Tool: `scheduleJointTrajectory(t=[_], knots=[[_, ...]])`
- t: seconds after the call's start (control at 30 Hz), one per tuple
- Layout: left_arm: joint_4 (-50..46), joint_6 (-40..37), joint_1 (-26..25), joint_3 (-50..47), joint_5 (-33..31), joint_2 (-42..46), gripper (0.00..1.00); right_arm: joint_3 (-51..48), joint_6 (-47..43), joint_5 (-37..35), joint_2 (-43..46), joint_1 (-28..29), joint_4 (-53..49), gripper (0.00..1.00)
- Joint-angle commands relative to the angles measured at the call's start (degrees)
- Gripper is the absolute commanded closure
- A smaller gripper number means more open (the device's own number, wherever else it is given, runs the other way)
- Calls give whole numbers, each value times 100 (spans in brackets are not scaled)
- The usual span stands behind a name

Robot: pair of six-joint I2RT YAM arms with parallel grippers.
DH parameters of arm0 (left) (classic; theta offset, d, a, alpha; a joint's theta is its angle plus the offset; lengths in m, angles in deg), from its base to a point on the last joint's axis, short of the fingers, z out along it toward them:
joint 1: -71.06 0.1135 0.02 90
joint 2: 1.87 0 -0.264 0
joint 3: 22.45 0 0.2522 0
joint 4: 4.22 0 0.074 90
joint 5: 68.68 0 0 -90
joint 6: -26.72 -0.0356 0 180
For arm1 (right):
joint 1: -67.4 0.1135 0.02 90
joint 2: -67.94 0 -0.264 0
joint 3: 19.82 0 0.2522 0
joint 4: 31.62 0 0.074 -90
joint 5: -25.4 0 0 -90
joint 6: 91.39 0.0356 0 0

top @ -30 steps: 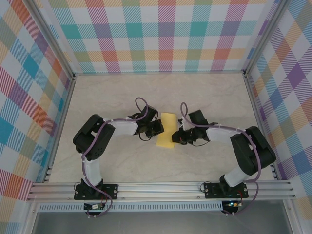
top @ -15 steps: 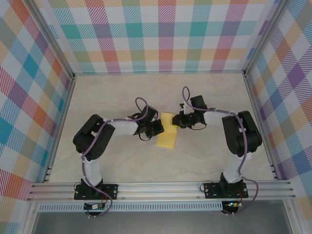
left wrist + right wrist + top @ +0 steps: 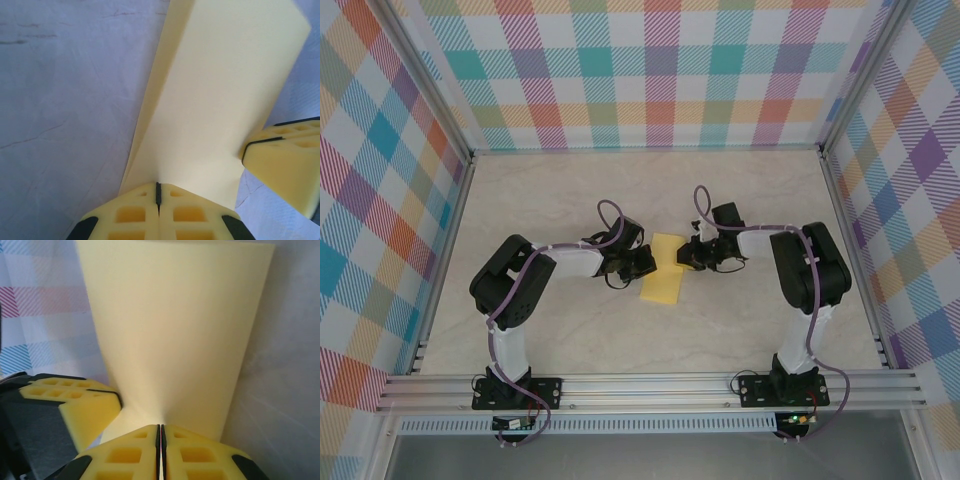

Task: Fold a paper plane with a square sheet of paper (pick it up from the middle)
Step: First fold in half a square sheet of paper at the center of the table.

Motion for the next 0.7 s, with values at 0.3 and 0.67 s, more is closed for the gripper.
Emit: scheduleJointTrajectory(t=[0.3,0.67], knots=[[-388,-150,-98,-201,35,-211,100,126,-342,-1,161,-44,-405,85],[-399,-160,-98,-236,38,-178,100,816,-446,92,-165,-185,-713,87]])
